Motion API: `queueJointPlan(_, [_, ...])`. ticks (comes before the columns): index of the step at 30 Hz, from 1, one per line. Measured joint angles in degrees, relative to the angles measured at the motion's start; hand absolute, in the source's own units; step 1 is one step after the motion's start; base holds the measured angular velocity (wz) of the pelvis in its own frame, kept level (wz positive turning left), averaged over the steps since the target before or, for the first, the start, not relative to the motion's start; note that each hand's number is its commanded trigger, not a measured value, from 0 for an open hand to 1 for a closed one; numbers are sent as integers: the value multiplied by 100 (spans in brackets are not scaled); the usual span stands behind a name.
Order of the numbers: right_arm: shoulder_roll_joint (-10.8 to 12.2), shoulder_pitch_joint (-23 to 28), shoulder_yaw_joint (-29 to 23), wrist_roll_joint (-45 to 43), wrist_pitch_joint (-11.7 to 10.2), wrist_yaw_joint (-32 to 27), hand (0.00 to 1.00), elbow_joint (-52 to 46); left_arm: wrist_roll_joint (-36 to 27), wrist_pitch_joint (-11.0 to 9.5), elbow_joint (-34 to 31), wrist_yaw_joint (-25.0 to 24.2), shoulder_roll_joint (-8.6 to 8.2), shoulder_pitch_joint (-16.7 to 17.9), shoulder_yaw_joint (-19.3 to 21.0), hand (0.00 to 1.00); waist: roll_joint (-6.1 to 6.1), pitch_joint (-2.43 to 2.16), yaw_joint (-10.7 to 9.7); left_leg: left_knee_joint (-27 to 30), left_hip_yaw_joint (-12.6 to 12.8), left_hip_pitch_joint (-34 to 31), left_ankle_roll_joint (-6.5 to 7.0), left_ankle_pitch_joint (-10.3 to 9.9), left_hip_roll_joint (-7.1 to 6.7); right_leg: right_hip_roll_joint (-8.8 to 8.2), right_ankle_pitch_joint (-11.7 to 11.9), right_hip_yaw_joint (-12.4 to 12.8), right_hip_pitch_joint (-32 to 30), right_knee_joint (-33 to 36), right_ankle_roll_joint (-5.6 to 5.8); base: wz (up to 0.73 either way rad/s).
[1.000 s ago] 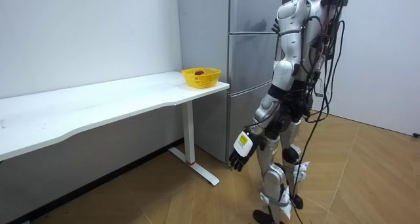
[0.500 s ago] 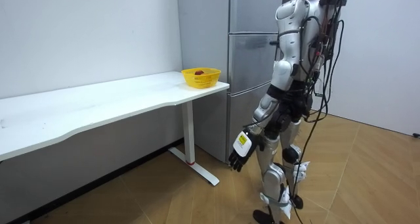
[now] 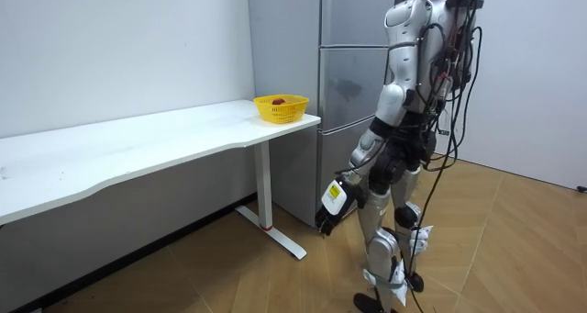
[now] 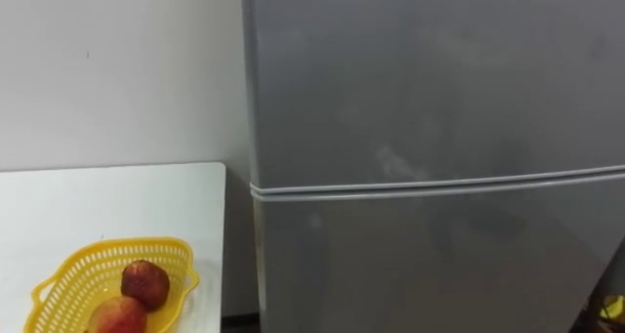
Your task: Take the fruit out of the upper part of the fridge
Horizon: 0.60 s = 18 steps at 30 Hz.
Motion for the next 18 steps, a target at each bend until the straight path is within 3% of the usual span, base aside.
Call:
queueJointPlan(8, [117, -39, 195, 370, 52, 228, 0, 1931, 3, 34, 35, 3, -4, 8, 24, 0, 23, 15, 190, -7, -54, 25, 4, -5, -7, -1, 0, -45, 102, -92, 7, 4])
queueJointPlan(18, [351, -71, 191, 756, 8, 503, 0, 3254, 54, 35, 96, -4, -63, 132, 161, 0, 64, 31, 213, -8, -209, 116, 3, -4, -26, -16, -1, -226, 358, -219, 9, 9])
